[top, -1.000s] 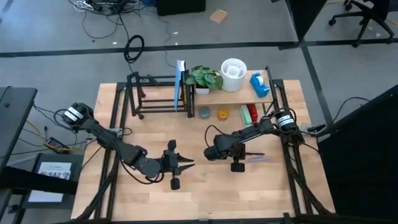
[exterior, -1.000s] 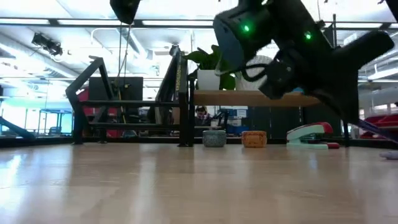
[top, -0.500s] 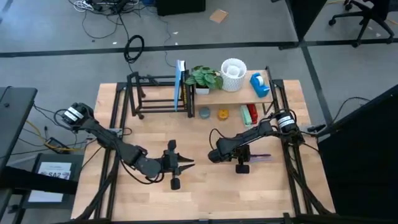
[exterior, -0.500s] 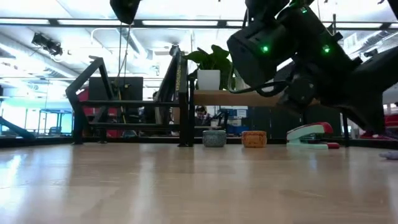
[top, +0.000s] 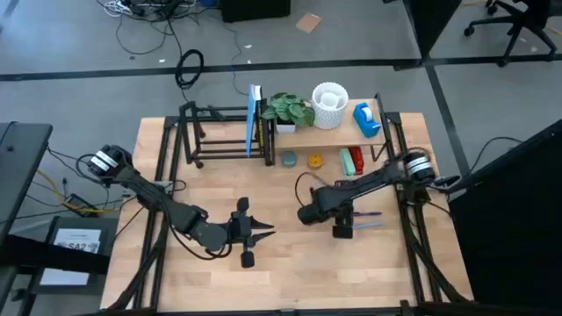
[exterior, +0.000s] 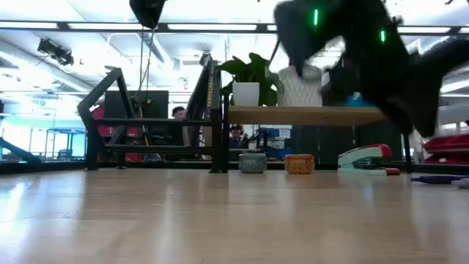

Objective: Stock shelves
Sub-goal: Remove the blue tape dispenser from the shelf, then remove the white pen organizer from the shelf

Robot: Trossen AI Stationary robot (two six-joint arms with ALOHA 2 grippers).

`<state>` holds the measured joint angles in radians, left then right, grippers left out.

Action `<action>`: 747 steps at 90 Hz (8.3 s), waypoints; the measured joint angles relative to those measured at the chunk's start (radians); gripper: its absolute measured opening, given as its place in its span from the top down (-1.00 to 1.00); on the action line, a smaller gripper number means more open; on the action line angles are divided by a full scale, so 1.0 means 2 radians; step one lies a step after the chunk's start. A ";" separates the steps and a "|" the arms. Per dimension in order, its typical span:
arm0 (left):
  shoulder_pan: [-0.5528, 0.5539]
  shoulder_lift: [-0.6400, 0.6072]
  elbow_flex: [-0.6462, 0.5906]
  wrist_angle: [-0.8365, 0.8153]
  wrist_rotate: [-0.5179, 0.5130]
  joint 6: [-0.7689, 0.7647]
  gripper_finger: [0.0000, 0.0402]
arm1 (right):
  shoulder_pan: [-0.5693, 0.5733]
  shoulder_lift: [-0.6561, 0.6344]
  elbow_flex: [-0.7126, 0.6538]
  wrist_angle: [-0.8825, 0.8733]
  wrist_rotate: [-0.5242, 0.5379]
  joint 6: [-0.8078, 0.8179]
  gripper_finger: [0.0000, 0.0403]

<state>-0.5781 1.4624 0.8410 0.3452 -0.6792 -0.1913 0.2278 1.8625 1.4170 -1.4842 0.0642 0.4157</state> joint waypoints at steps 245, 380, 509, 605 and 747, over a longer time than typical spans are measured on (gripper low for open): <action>0.000 0.000 0.000 0.001 0.015 -0.002 0.79 | -0.514 -0.259 -0.004 0.008 0.085 -0.041 0.15; 0.004 0.000 0.000 0.039 0.015 0.028 0.79 | -0.095 -0.352 -0.361 0.100 -0.047 -0.125 0.00; 0.004 0.000 0.000 0.053 0.015 0.043 0.79 | -0.295 -0.327 -0.041 0.467 0.120 -0.346 0.09; 0.004 0.000 0.000 0.040 0.015 0.042 0.79 | -0.336 -0.262 0.012 0.297 0.019 -0.293 0.98; 0.004 0.000 0.000 0.042 0.015 0.015 0.79 | 0.353 -0.263 -0.230 0.238 0.098 0.585 1.00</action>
<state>-0.5701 1.4624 0.8410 0.4282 -0.6494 -0.1612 0.9333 1.3357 0.9573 -1.0078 0.2596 1.5847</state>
